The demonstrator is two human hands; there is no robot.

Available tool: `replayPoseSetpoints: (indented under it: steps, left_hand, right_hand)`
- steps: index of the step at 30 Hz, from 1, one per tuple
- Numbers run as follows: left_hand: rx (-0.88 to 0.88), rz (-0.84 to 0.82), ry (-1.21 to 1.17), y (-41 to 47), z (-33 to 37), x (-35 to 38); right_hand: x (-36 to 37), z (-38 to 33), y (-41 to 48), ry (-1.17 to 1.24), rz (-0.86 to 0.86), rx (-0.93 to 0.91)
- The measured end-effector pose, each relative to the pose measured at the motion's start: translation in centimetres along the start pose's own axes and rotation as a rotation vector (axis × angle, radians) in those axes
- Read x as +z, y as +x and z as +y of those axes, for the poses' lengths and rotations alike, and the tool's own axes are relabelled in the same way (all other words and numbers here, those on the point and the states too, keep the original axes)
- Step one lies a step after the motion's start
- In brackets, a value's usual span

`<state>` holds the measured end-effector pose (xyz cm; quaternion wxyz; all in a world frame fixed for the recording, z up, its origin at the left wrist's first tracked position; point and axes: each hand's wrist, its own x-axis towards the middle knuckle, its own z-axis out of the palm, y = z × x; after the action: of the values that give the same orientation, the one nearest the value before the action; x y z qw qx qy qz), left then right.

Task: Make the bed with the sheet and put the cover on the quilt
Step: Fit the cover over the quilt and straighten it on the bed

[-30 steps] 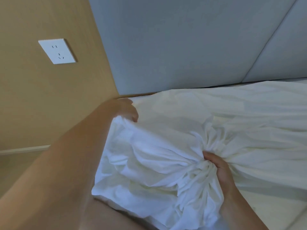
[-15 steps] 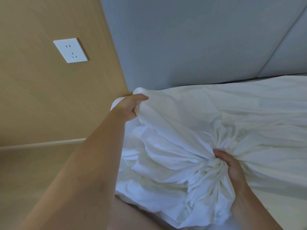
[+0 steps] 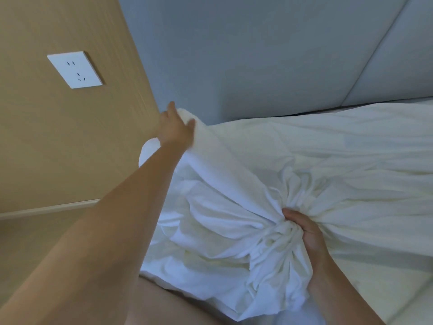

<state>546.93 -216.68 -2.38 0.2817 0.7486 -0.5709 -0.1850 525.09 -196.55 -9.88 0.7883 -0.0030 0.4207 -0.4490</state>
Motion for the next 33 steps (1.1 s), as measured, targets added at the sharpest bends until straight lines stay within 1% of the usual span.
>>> replayPoseSetpoints:
  steps: [2, 3, 4, 5, 6, 7, 8, 10, 11, 13, 14, 15, 17, 19, 21, 23, 24, 26, 27, 28, 30, 31, 33]
  left_hand:
    - [0.168, -0.118, 0.313, -3.6, 0.9, 1.8]
    - [0.237, -0.213, 0.4, -6.0, 1.3, 2.9]
    - [0.252, -0.36, 0.414, -8.2, 1.6, 3.9]
    - [0.194, -0.543, 0.354, -10.3, 2.0, 4.7]
    - [0.082, -0.735, 0.234, -12.0, 2.4, 5.3]
    - [-0.032, -0.868, 0.106, -13.4, 2.9, 5.6]
    - [-0.091, -0.922, 0.0, -14.3, 3.3, 5.9]
    - [-0.095, -0.9, -0.132, -15.5, 4.0, 6.3]
    - [-0.045, -0.858, -0.142, -16.0, 4.5, 6.4]
    - [0.129, -0.787, -0.128, -17.1, 5.8, 6.5]
    - [0.214, -0.779, -0.16, -17.6, 6.4, 6.4]
    - [0.28, -0.807, -0.227, -17.9, 7.1, 6.3]
    - [0.348, -0.923, -0.376, -18.1, 8.2, 5.6]
    - [0.425, -1.011, -0.356, -17.8, 9.3, 5.0]
    - [0.48, -0.997, -0.273, -17.6, 9.9, 4.4]
    - [0.437, -0.913, -0.294, -17.3, 9.3, 3.8]
    - [0.394, -0.837, -0.3, -17.1, 8.4, 3.6]
    - [0.346, -0.598, -0.148, -16.9, 6.2, 3.1]
    - [0.314, -0.527, -0.072, -17.0, 5.0, 3.0]
    - [0.252, -0.52, -0.06, -17.0, 4.1, 2.7]
    - [0.156, -0.619, -0.064, -17.0, 2.9, 1.9]
    - [0.163, -0.67, -0.005, -16.8, 2.4, 1.9]
    - [0.228, -0.708, 0.236, -15.8, 1.2, 1.9]
  right_hand:
    - [-0.2, 0.1, -0.3, 0.005, -0.023, 0.004]
    - [-0.3, 0.1, -0.6, -0.003, -0.04, 0.011]
    - [-0.4, 0.0, -0.8, -0.014, -0.053, 0.021]
    - [-0.4, -0.1, -0.9, -0.023, -0.065, 0.027]
    - [-0.4, -0.1, -1.1, -0.033, -0.084, 0.031]
    - [-0.3, -0.1, -1.3, -0.041, -0.107, 0.031]
    - [-0.3, 0.0, -1.4, -0.043, -0.13, 0.026]
    - [-0.5, 0.3, -1.5, -0.035, -0.143, 0.006]
    - [-0.7, 0.4, -1.6, -0.04, -0.136, -0.019]
    - [-0.7, 0.4, -1.9, -0.061, -0.137, -0.084]
    - [-0.7, 0.3, -2.1, -0.049, -0.149, -0.107]
    - [-0.7, 0.2, -2.1, -0.026, -0.169, -0.123]
    - [-0.7, 0.0, -2.0, 0.007, -0.207, -0.149]
    - [-0.6, -0.2, -1.6, 0.029, -0.222, -0.172]
    - [-0.3, -0.4, -1.4, 0.027, -0.234, -0.178]
    - [-0.1, -0.5, -1.7, 0.028, -0.242, -0.178]
    - [0.0, -0.5, -1.9, 0.033, -0.252, -0.17]
    - [0.2, -0.7, -2.4, 0.032, -0.291, -0.148]
    - [0.3, -0.7, -2.4, 0.032, -0.299, -0.145]
    - [0.4, -0.8, -2.4, 0.034, -0.303, -0.146]
    - [0.7, -0.7, -2.4, 0.046, -0.329, -0.136]
    - [0.9, -0.6, -2.5, 0.049, -0.343, -0.135]
    - [0.8, -0.5, -2.4, 0.04, -0.317, -0.152]
